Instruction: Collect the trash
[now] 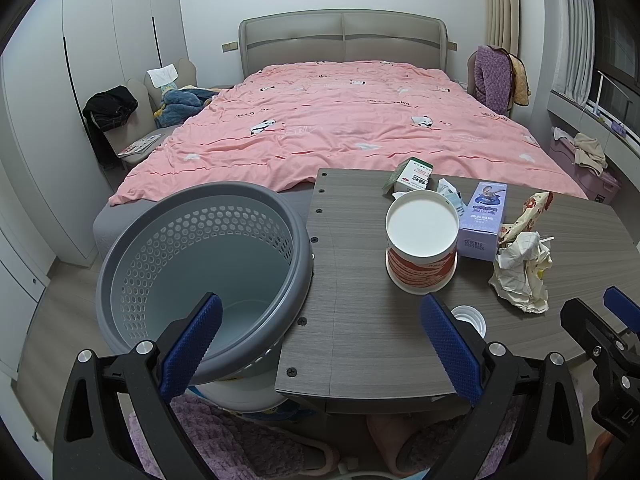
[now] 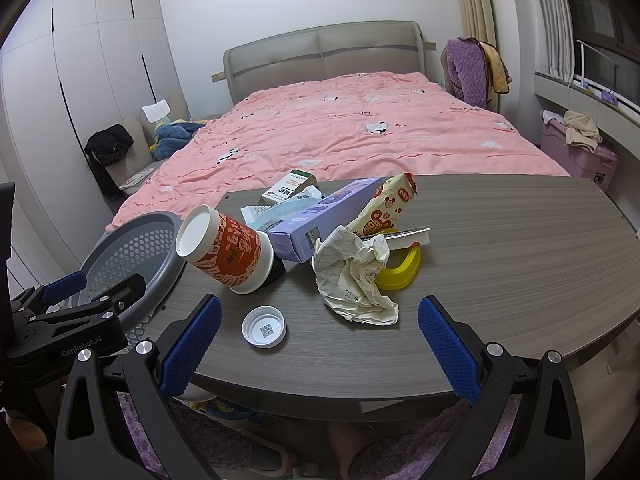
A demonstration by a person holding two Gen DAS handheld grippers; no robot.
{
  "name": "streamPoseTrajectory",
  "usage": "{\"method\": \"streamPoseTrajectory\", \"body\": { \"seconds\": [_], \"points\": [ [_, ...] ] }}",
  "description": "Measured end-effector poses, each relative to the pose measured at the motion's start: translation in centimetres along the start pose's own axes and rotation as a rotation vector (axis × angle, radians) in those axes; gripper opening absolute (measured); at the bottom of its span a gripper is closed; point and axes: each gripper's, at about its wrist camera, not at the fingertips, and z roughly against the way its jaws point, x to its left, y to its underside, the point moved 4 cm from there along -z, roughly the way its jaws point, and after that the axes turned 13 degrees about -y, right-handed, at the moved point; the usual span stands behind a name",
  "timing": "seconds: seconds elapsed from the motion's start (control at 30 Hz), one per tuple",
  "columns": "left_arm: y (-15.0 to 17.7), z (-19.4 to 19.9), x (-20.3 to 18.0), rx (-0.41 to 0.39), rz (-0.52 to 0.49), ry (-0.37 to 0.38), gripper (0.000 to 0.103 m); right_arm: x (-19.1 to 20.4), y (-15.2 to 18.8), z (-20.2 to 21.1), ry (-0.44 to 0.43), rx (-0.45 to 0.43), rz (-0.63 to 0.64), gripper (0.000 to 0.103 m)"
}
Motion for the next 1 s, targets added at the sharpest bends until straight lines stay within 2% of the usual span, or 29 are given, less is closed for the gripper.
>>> {"method": "streamPoseTrajectory", "body": {
  "seconds": [0.77, 1.0],
  "points": [
    [-0.1, 0.3, 0.1, 0.007, -0.002, 0.001, 0.095, 0.1, 0.1, -0.3, -0.010, 0.010, -0.016, 0.097],
    [0.2, -1.0, -0.4, 0.023, -0.001, 0.045, 0.095, -1.3, 0.4, -0.7, -0.011, 0.010, -0.045, 0.097]
  ]
}}
